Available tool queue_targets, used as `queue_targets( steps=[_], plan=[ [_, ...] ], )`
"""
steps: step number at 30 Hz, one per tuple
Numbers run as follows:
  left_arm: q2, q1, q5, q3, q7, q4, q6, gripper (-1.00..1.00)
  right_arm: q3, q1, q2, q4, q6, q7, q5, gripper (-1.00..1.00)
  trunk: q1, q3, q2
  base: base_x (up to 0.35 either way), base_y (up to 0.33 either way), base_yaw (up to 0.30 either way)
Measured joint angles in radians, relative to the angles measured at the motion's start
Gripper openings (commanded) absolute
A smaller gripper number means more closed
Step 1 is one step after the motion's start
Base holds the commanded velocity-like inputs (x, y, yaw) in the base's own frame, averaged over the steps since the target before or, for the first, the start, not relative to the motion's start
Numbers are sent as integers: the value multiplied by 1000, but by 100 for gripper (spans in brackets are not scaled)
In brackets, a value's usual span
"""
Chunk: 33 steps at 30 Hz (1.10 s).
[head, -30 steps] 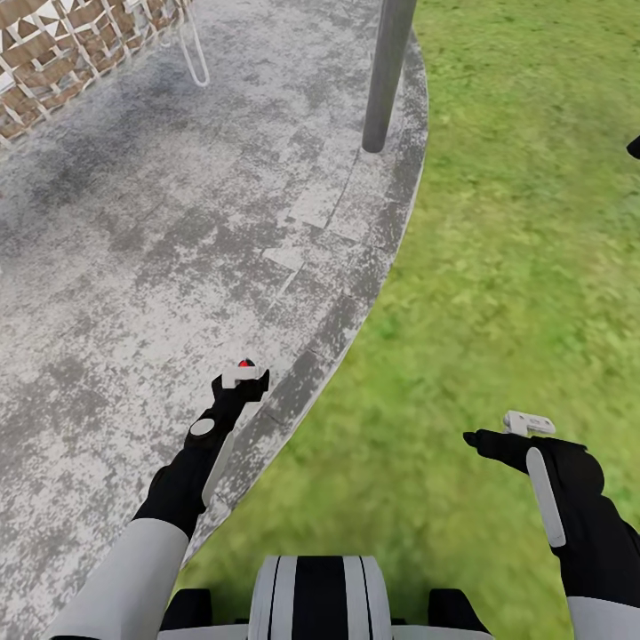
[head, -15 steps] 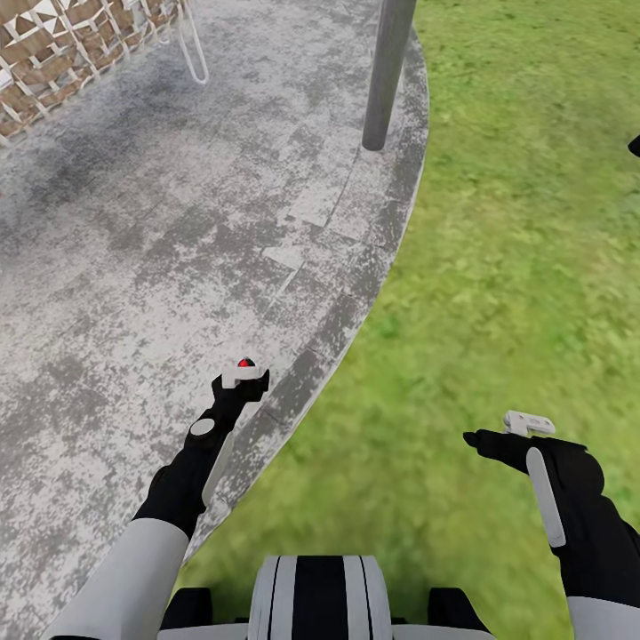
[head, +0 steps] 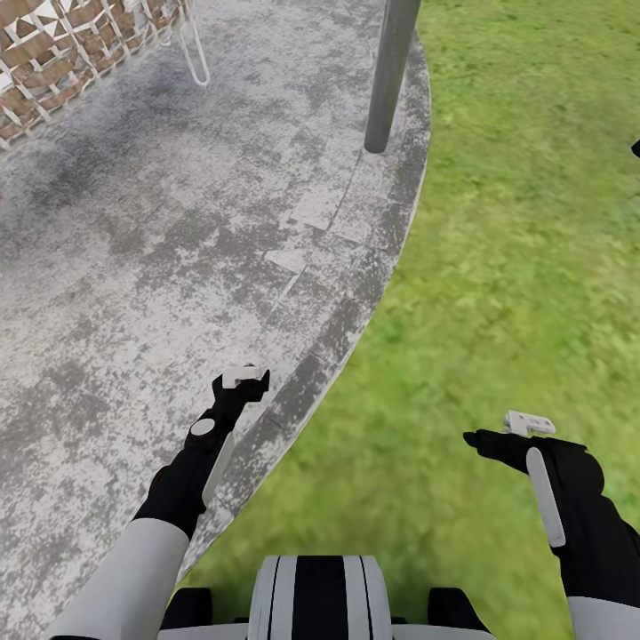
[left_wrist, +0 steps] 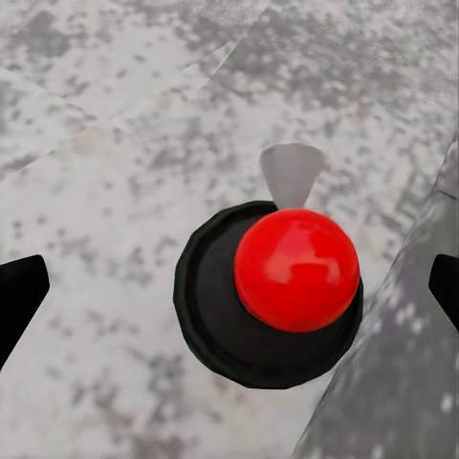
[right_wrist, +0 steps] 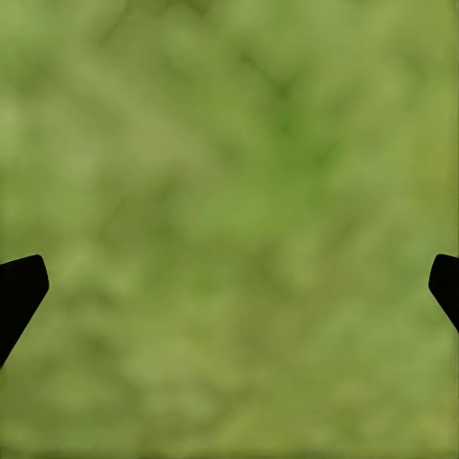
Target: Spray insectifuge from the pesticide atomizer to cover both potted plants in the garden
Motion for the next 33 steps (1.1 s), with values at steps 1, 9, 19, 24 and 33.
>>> queue_targets(
  steps=[1, 9, 19, 24, 33],
  plan=[
    [0, 0, 0, 0, 0, 0, 0, 100, 0, 0, 0, 0, 0, 0, 0, 100, 0, 0, 0, 0, 0, 0],
    [0, 0, 0, -2, 0, 0, 0, 100, 0, 0, 0, 0, 0, 0, 0, 100, 0, 0, 0, 0, -10, 0],
    [0, 0, 0, 2, 0, 0, 0, 100, 0, 0, 0, 0, 0, 0, 0, 100, 0, 0, 0, 0, -19, 0],
    [0, 0, 0, 3, 0, 0, 0, 100, 0, 0, 0, 0, 0, 0, 0, 100, 0, 0, 0, 0, 0, 0],
    [0, 0, 6, 3, -2, -1, 0, -100, 0, 0, 0, -1, 1, 0, 0, 100, 0, 0, 0, 0, 0, 0]
  ],
)
